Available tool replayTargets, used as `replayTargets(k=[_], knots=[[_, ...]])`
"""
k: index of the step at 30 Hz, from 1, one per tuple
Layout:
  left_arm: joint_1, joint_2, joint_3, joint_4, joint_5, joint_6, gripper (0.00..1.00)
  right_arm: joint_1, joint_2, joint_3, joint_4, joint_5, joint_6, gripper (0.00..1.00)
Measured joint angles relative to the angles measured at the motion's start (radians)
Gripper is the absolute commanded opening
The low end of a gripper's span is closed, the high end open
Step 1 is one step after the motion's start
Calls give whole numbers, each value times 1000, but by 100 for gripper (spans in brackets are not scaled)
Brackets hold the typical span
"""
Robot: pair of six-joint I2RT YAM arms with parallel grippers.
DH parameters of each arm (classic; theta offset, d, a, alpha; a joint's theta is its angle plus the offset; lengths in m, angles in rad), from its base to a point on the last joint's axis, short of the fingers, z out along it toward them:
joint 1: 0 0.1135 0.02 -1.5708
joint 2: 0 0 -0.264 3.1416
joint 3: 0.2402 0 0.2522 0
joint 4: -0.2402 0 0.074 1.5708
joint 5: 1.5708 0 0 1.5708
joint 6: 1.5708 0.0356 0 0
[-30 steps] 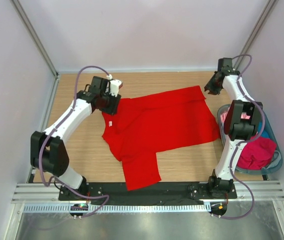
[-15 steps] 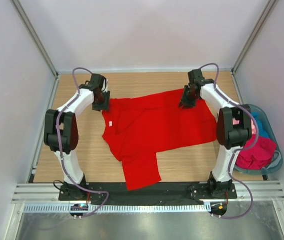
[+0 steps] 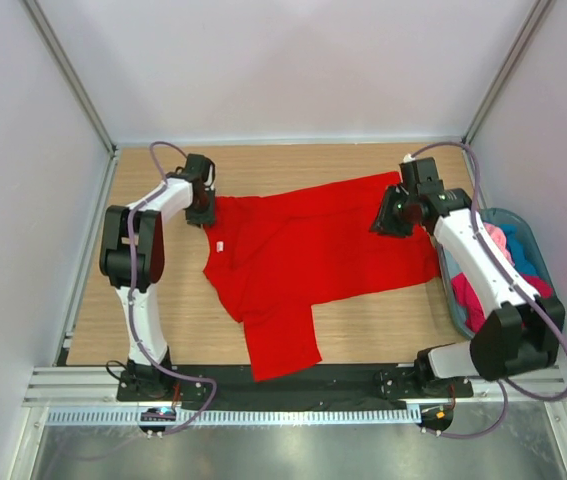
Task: Fold and stack the t-shirts
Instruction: Fold the tshirt
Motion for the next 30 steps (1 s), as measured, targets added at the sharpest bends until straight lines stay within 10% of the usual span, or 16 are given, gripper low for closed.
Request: replayTargets(k=[3,14,20,30], knots=[[7,13,19,30,-12,10,2,6,-97,-78,-19,1,8,31],[127,244,370,10,-35,63,0,47,-280,-200,-61,58,103,31],[159,307,497,4,-6,72,46,49,-181,-137,-54,141,127,31],[50,14,318,-6,76,92,45,51,231,176,95,101,158,31]])
